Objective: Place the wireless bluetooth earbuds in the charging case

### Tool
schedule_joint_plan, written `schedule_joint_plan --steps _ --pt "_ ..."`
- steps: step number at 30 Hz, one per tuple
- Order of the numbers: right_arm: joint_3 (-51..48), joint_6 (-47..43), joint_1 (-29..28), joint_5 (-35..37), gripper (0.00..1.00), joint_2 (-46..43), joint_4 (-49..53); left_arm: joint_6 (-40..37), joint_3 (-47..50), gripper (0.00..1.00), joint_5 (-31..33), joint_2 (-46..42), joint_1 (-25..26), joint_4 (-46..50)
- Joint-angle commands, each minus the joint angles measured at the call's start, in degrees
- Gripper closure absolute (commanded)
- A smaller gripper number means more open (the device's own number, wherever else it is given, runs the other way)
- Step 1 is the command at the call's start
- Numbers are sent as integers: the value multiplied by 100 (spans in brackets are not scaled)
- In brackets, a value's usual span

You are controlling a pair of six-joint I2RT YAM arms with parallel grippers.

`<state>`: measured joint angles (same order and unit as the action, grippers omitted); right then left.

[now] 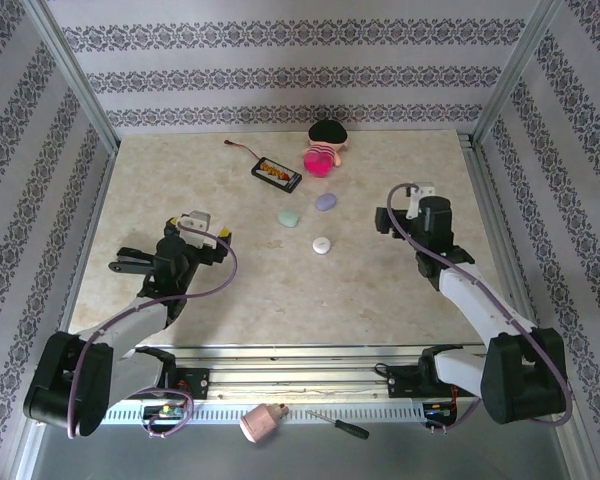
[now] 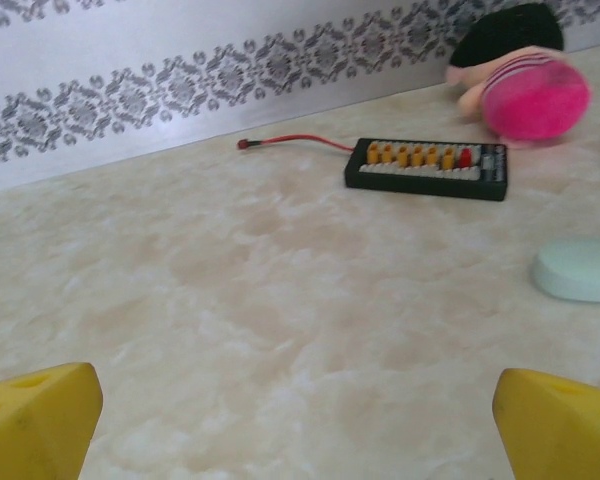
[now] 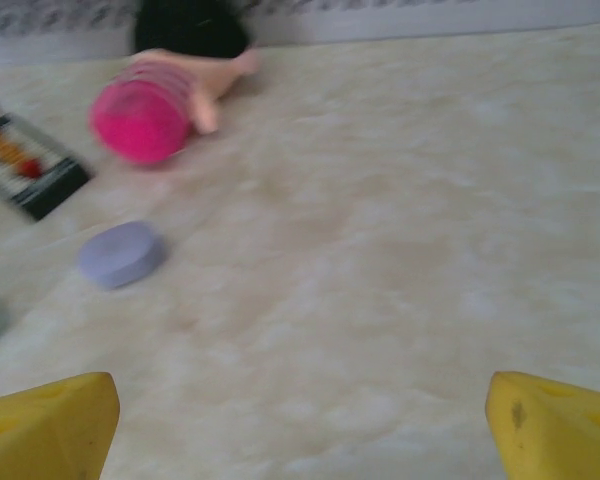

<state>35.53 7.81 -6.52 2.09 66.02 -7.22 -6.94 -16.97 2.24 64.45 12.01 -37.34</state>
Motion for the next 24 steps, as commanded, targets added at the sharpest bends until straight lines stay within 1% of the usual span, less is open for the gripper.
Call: schedule_joint_plan --steps 1,4,6,9,11,14,16,17,18,20,23,24 --pt "-610 -283 249 733 6 -34 -1176 148 215 1 90 308 -159 -876" --pt "-1135 -255 351 782 2 110 -2278 46 192 1 40 562 -219 -989" --pt "-1462 -361 406 636 2 371 -3173 -82 257 1 -15 755 -273 -1325" --pt "-1549 -523 422 556 2 702 -3664 42 236 1 -184 1022 -482 -1489" --pt "-1717 -573 435 408 2 992 -4040 53 285 1 -240 1306 -566 -1873" --pt "-1795 -675 459 171 2 1608 -4788 75 273 1 -380 1854 -736 -2475" --pt "-1766 -710 458 70 2 2017 -5068 254 167 1 -498 2159 -911 -2503" --pt "-1760 -702 459 26 2 2225 -5370 323 151 1 -558 2369 -991 -2718" --pt "-1742 -726 463 -3 2 2211 -5308 394 143 1 -600 2540 -1055 -2856" --pt "-1623 -649 487 137 2 2070 -4831 454 116 1 -635 2781 -1122 -3089" --pt "-1619 -546 529 200 2 2197 -4901 519 -107 1 -551 2642 -1147 -2429" --pt "-1439 -554 525 204 1 2165 -4769 523 -217 1 -500 2724 -1152 -2376"
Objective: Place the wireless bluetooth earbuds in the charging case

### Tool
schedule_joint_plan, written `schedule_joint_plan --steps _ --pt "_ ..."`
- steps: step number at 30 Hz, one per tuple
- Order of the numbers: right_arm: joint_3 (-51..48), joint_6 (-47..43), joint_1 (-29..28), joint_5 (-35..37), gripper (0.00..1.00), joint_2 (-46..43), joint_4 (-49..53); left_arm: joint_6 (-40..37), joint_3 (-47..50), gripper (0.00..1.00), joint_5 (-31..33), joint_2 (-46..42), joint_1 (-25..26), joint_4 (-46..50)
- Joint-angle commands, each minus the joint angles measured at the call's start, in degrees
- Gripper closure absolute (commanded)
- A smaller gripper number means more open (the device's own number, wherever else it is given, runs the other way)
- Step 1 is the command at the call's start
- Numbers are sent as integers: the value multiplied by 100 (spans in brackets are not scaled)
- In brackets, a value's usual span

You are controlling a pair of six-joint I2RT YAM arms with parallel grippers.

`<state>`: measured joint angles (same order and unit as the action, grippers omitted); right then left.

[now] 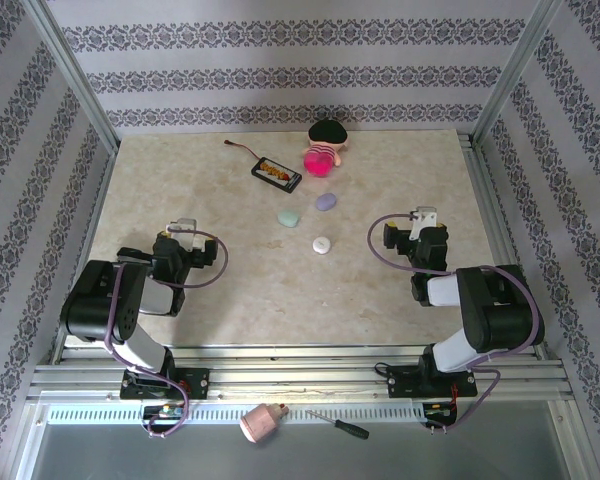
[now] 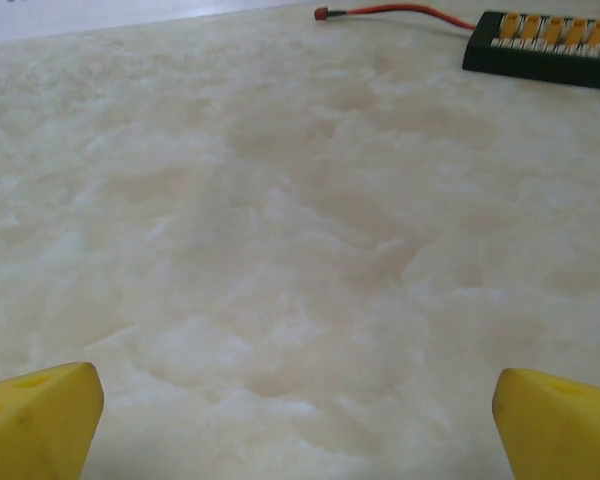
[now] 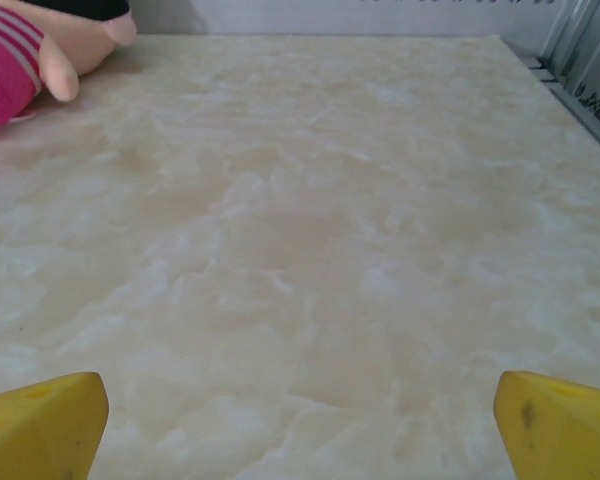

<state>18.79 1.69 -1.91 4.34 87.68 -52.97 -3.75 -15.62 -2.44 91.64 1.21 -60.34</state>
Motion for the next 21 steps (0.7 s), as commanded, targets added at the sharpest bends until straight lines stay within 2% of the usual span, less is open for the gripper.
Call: schedule_joint_plan --steps 1,3,21 --pt "248 57 68 -21 2 -18 -153 251 -471 1 55 -34 -81 222" --pt "231 51 68 -22 2 20 -234 401 -689 1 199 -76 -131 724" --pt "242 42 59 -24 2 12 -214 367 -666 1 136 -45 -140 651"
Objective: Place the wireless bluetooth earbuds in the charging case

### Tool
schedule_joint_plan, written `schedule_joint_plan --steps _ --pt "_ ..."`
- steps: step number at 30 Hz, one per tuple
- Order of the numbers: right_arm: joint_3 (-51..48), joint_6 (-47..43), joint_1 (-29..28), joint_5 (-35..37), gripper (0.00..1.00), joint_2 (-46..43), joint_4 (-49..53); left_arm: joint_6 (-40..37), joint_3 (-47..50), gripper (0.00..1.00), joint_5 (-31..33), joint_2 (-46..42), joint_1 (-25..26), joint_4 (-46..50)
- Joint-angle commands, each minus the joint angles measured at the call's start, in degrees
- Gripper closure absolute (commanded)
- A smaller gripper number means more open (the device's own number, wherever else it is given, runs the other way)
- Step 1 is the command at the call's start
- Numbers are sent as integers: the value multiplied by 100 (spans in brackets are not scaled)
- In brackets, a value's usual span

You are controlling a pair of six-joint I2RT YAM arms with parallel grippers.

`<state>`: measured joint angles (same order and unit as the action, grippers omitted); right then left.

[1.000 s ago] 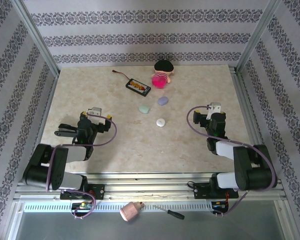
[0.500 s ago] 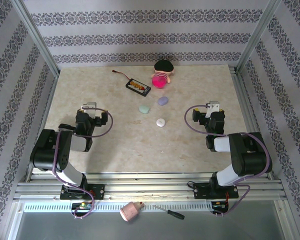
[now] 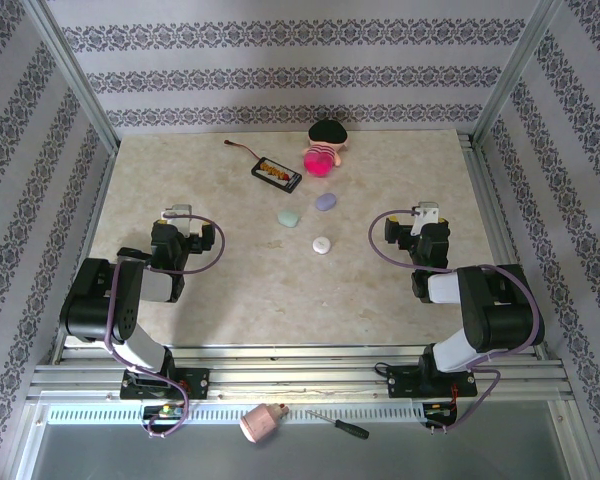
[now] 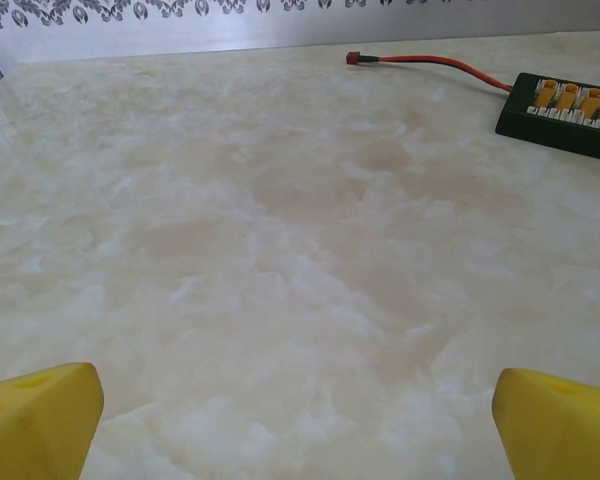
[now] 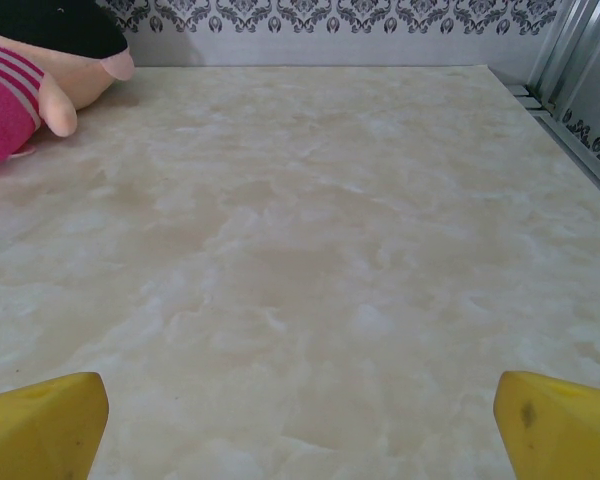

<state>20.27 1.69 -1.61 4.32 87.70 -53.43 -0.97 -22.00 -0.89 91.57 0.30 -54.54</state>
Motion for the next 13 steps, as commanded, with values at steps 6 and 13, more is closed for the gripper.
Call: schedule_joint_plan --steps 6,13 --pt "91 30 29 -14 2 7 -163 89 -50 1 -35 -39 -53 104" --pt "93 32 29 -15 2 6 -168 88 -43 1 -35 -41 -53 87"
